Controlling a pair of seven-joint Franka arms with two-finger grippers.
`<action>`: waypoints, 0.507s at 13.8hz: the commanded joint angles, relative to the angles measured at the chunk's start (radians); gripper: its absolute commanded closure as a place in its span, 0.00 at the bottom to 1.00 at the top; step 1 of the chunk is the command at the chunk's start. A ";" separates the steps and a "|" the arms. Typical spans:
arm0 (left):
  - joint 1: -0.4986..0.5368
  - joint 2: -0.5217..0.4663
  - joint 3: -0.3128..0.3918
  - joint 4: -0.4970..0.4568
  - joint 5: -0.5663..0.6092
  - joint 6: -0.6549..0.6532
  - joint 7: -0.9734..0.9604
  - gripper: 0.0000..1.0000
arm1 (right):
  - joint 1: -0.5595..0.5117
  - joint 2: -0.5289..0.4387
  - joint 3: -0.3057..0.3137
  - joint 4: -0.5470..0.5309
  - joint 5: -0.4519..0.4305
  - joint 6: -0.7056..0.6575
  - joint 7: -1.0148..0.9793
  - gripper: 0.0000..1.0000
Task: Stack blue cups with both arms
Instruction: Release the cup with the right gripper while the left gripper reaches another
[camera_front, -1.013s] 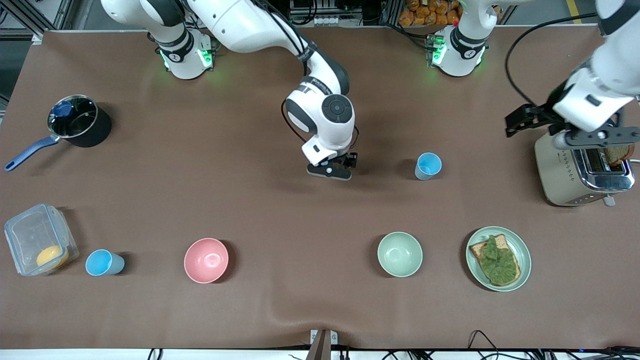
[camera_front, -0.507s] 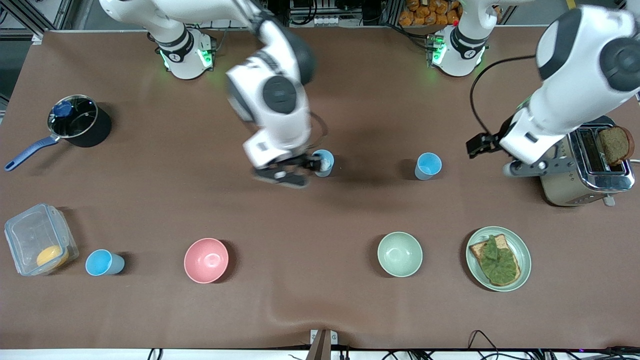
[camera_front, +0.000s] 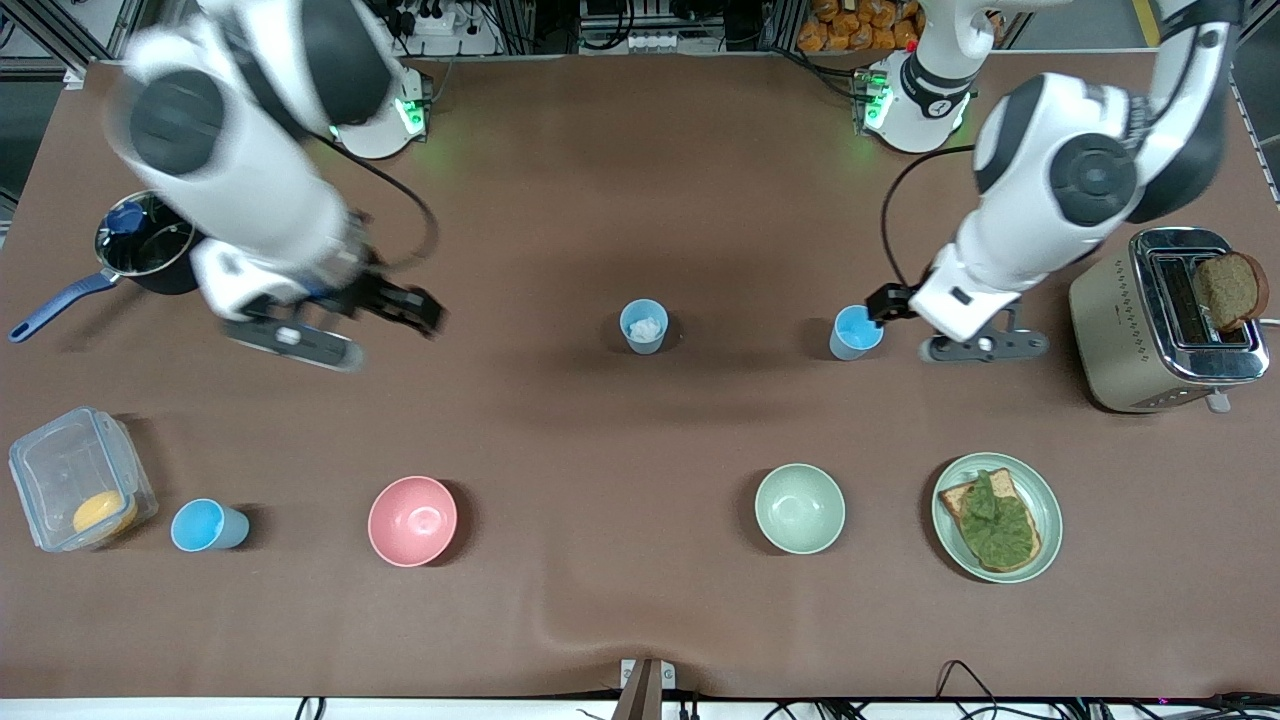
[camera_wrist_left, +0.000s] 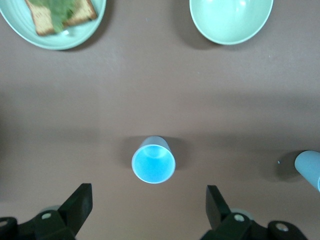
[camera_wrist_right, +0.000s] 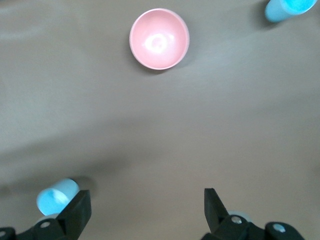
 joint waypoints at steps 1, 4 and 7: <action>-0.007 -0.012 -0.007 -0.057 -0.004 0.058 -0.038 0.00 | -0.108 -0.144 0.018 -0.139 0.017 0.000 -0.108 0.00; -0.015 0.024 -0.009 -0.152 -0.004 0.183 -0.038 0.00 | -0.248 -0.190 0.018 -0.124 0.014 -0.073 -0.364 0.00; -0.019 0.033 -0.010 -0.261 -0.003 0.332 -0.037 0.00 | -0.299 -0.190 0.018 -0.078 0.005 -0.143 -0.451 0.00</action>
